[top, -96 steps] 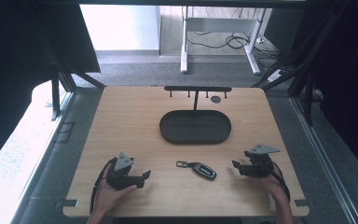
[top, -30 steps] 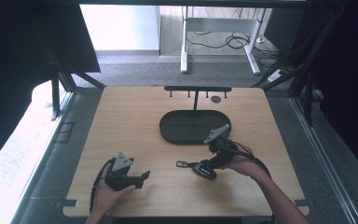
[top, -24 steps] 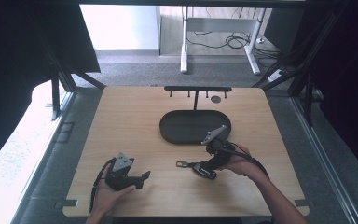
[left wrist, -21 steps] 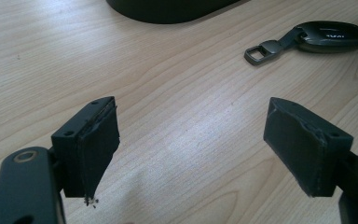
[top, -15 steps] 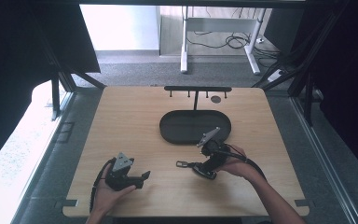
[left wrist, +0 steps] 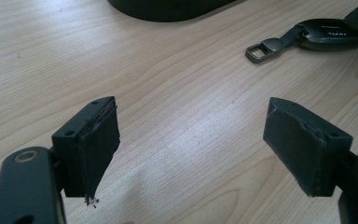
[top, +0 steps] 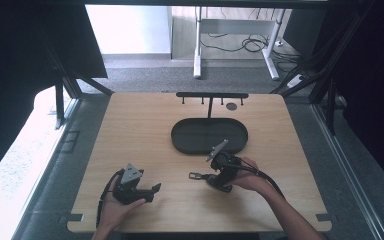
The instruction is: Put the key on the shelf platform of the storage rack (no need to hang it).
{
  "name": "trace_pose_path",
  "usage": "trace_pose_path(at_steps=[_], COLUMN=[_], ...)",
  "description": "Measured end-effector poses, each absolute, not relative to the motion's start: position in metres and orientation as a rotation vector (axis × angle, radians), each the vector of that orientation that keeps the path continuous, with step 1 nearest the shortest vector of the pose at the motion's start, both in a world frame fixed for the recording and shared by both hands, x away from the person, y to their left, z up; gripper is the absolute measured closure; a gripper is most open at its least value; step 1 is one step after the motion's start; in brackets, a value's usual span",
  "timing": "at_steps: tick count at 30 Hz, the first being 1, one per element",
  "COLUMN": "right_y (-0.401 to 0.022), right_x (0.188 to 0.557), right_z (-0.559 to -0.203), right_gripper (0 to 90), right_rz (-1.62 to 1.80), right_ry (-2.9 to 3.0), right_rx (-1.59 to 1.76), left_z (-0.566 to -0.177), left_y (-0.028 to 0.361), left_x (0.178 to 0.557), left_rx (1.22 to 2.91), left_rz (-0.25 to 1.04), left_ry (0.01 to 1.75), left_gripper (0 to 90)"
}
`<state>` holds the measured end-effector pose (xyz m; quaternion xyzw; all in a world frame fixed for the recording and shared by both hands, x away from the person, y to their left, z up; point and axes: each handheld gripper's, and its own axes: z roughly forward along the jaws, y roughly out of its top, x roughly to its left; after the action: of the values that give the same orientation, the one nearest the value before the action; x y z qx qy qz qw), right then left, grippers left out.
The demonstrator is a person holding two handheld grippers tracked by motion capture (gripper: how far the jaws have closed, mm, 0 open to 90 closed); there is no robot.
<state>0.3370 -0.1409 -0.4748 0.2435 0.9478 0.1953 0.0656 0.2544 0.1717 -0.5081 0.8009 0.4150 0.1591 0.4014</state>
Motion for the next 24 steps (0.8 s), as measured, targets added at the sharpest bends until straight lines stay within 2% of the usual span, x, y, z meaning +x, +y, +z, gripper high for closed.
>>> trace_pose_path(at_steps=[24], right_y=[-0.137], right_x=[0.339], right_z=[-0.493], right_gripper=[31.5], right_rz=[0.495], right_ry=[2.868], right_rx=[0.723], left_z=[-0.509], left_y=[0.17], left_x=[0.253], left_rx=[2.043], left_rz=[0.413], left_ry=[1.042], left_gripper=[18.5])
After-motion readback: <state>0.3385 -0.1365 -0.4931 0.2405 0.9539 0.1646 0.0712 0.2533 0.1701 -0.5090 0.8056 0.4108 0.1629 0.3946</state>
